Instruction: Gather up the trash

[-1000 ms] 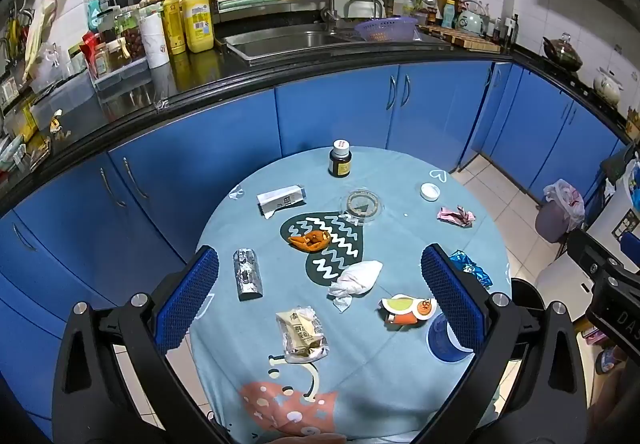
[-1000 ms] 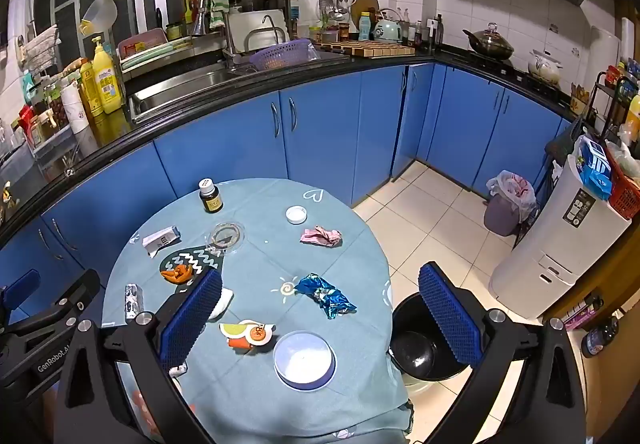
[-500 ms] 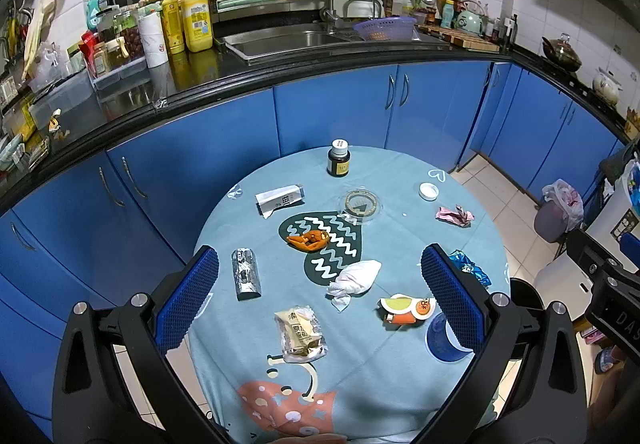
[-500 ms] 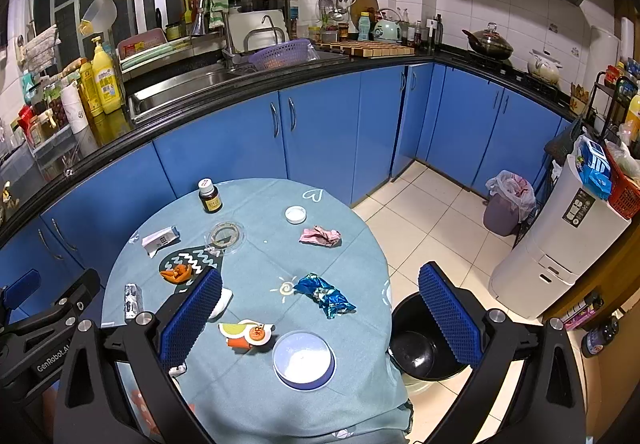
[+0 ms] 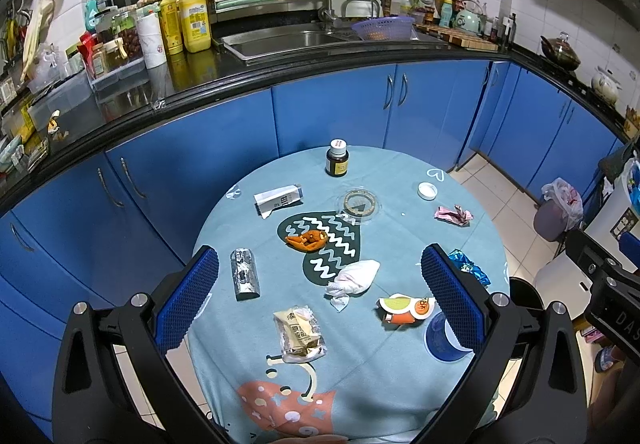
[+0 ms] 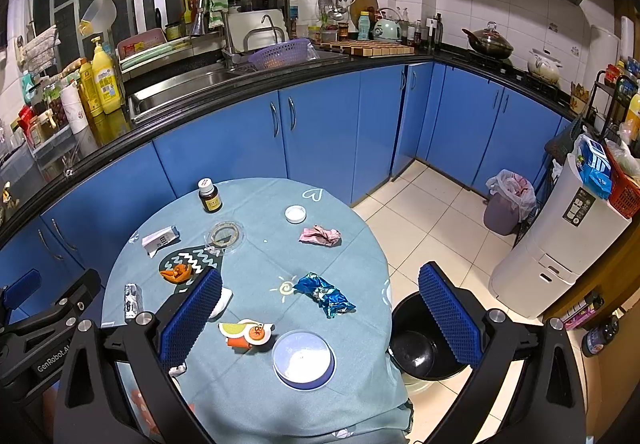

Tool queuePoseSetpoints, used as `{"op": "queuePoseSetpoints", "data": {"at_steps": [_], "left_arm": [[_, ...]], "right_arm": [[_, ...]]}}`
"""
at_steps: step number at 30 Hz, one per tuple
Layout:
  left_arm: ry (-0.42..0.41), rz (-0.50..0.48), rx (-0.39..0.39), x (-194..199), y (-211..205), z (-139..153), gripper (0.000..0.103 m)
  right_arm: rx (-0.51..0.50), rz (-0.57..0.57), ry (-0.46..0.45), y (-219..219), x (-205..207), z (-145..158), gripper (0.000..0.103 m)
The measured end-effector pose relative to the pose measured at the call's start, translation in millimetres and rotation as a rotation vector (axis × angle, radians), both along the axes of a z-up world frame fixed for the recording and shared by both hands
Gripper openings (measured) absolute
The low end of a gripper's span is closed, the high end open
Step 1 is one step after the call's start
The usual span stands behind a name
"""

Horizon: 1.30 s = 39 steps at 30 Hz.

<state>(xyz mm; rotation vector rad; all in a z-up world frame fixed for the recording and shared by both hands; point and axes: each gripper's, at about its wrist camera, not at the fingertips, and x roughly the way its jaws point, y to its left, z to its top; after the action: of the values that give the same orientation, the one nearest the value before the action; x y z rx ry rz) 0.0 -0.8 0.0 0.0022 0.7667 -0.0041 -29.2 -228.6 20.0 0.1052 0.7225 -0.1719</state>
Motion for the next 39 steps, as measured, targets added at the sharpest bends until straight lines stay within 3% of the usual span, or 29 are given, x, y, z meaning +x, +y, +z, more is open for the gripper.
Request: {"op": "queuePoseSetpoints", "data": {"at_steps": [39], "left_arm": [[0.007, -0.001, -0.001, 2, -21, -3, 0.1]], "right_arm": [[0.007, 0.002, 0.003, -1, 0, -1, 0.096]]}}
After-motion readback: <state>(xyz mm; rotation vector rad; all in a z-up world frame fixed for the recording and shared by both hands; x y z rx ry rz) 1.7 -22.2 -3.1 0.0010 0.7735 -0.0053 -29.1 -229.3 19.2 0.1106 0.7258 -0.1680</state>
